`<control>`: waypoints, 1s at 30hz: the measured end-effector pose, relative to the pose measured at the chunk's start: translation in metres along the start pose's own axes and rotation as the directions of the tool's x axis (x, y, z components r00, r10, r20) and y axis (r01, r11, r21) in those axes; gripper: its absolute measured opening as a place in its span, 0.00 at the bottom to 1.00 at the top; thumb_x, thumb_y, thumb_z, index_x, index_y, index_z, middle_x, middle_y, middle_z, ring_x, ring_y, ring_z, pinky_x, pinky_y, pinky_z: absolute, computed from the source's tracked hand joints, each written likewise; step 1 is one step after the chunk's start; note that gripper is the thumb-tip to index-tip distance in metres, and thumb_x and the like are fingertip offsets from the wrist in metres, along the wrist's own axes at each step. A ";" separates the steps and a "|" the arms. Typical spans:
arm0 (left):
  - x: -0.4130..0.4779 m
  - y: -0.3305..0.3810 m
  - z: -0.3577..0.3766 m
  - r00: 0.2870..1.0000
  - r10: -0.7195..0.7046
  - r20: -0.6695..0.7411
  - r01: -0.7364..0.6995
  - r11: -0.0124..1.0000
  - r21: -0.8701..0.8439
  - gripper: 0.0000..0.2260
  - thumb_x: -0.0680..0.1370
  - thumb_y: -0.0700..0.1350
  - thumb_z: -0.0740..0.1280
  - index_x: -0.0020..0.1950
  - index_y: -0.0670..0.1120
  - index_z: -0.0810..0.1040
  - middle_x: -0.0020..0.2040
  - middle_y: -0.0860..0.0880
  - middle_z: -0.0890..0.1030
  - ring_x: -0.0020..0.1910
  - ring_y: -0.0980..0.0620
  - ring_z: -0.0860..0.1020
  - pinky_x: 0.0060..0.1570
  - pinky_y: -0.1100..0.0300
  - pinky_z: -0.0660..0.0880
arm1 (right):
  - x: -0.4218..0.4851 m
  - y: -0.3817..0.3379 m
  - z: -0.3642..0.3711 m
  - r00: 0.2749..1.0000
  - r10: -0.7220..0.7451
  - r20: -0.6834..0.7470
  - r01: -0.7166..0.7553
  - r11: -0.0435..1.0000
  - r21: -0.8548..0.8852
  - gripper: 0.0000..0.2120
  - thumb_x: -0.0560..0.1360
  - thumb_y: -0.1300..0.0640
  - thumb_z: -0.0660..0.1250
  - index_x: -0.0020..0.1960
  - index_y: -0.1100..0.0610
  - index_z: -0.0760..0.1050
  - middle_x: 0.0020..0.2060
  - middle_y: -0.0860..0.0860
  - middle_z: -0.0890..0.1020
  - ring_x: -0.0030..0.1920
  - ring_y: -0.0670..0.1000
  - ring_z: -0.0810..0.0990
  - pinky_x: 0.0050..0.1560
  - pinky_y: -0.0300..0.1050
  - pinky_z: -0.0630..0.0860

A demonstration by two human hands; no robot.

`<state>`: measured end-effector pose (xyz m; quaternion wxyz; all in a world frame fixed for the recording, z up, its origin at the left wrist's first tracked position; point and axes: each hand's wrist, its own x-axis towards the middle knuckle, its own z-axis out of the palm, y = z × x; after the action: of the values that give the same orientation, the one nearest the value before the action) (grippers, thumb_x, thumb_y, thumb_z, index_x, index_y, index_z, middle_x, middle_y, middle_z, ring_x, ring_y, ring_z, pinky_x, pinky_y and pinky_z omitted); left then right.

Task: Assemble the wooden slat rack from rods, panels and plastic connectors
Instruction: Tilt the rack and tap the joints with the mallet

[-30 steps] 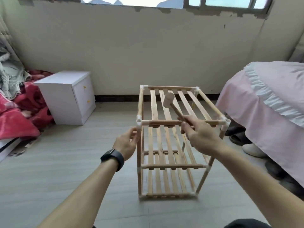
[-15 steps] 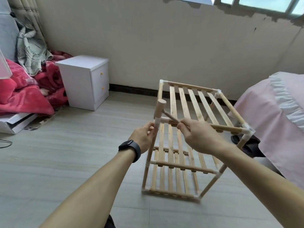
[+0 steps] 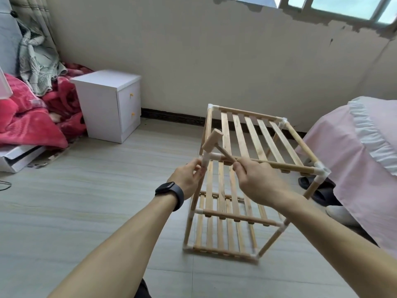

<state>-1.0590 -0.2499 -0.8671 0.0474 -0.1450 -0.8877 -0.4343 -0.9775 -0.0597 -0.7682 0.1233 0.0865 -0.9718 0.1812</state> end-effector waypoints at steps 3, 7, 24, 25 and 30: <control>0.000 0.000 0.001 1.000 0.008 0.003 -0.008 1.000 -0.012 0.09 0.84 0.55 0.58 0.60 0.55 0.74 0.52 0.55 0.81 0.49 0.51 0.81 0.50 0.49 0.81 | 0.000 -0.001 -0.003 0.983 -0.043 -0.181 0.076 0.980 0.185 0.09 0.85 0.50 0.56 0.53 0.49 0.74 0.26 0.47 0.75 0.21 0.45 0.72 0.21 0.34 0.65; -0.002 0.002 0.000 1.000 0.021 0.005 -0.021 0.998 -0.059 0.14 0.82 0.59 0.58 0.64 0.56 0.73 0.51 0.55 0.81 0.47 0.54 0.81 0.45 0.54 0.81 | -0.006 -0.003 0.006 0.999 -0.024 -0.048 0.024 1.000 -0.001 0.11 0.85 0.48 0.55 0.52 0.50 0.74 0.28 0.48 0.77 0.23 0.46 0.75 0.24 0.36 0.68; -0.002 0.006 -0.003 0.999 0.029 0.036 -0.025 0.993 -0.119 0.22 0.74 0.73 0.47 0.60 0.66 0.67 0.48 0.51 0.81 0.43 0.53 0.80 0.35 0.60 0.76 | 0.026 -0.020 -0.039 0.993 0.112 0.022 -0.071 0.461 0.885 0.08 0.81 0.58 0.66 0.57 0.57 0.81 0.47 0.53 0.85 0.36 0.50 0.82 0.38 0.39 0.79; -0.002 0.006 -0.003 0.999 0.032 0.038 -0.028 0.993 -0.117 0.23 0.74 0.73 0.47 0.61 0.65 0.68 0.47 0.51 0.81 0.43 0.51 0.81 0.36 0.58 0.78 | 0.032 -0.023 -0.042 0.994 0.110 -0.021 -0.034 0.471 0.882 0.08 0.81 0.58 0.66 0.58 0.57 0.81 0.46 0.53 0.85 0.36 0.51 0.81 0.38 0.40 0.79; -0.003 0.005 -0.002 0.999 0.027 0.043 -0.022 0.994 -0.109 0.23 0.76 0.71 0.48 0.63 0.63 0.68 0.47 0.51 0.82 0.43 0.50 0.81 0.39 0.56 0.79 | 0.062 -0.036 -0.045 0.942 0.168 -0.289 0.104 0.675 0.730 0.14 0.82 0.46 0.62 0.48 0.55 0.80 0.37 0.44 0.80 0.36 0.45 0.76 0.42 0.43 0.72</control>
<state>-1.0549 -0.2487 -0.8627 0.0251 -0.1679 -0.8617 -0.4782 -1.0193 -0.0833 -0.6986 0.2369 0.0796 -0.7820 0.5710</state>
